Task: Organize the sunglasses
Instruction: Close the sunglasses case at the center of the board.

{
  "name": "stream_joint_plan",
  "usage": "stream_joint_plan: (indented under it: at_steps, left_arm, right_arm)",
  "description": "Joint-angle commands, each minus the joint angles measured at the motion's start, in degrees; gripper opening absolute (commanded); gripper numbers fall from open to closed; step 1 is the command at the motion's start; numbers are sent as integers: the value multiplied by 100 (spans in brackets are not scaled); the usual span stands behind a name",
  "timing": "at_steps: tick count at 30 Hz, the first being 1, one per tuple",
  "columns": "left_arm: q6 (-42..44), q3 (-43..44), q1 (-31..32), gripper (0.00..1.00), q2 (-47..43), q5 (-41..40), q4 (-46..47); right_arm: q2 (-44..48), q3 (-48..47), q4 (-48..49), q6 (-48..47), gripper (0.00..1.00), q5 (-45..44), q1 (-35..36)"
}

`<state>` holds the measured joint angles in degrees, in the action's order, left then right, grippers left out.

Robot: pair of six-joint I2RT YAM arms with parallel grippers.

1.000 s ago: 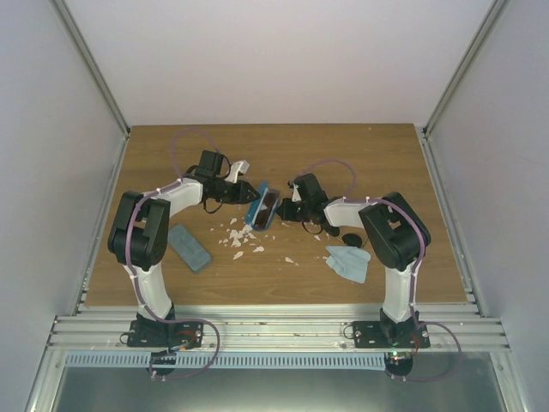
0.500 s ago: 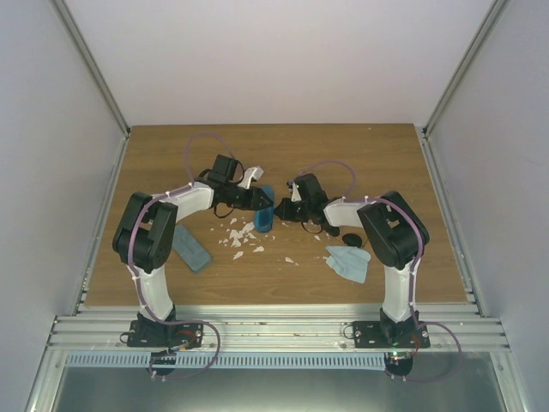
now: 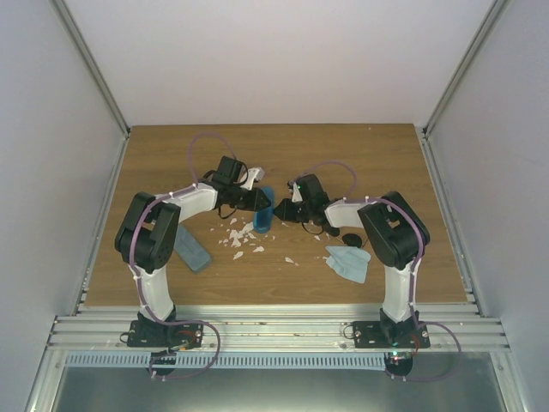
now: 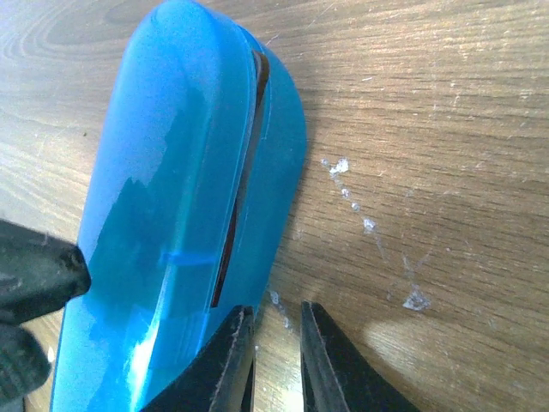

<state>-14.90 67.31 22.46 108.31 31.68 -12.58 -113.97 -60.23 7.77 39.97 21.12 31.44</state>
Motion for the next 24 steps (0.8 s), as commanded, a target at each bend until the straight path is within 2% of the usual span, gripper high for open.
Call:
stream_joint_plan:
  at_steps: [1,8,14,20,24]
  left_arm:
    - [75,-27,127,24,234,-851,-405]
    - [14,-4,179,26,137,-1153,-555]
    - [-270,267,193,25,11,-1379,-855]
    - [-452,363,207,34,-13,-1754,-1070]
    - [-369,308,209,39,56,-1665,-1112]
  right_arm:
    - [133,204,70,9,20,44,-96]
    - [307,275,69,-66,24,136,-194]
    - [701,711,487,-78,29,223,-269]
    - [668,790,539,-50,30,269,-270]
    - [667,763,537,-54,30,285,-273]
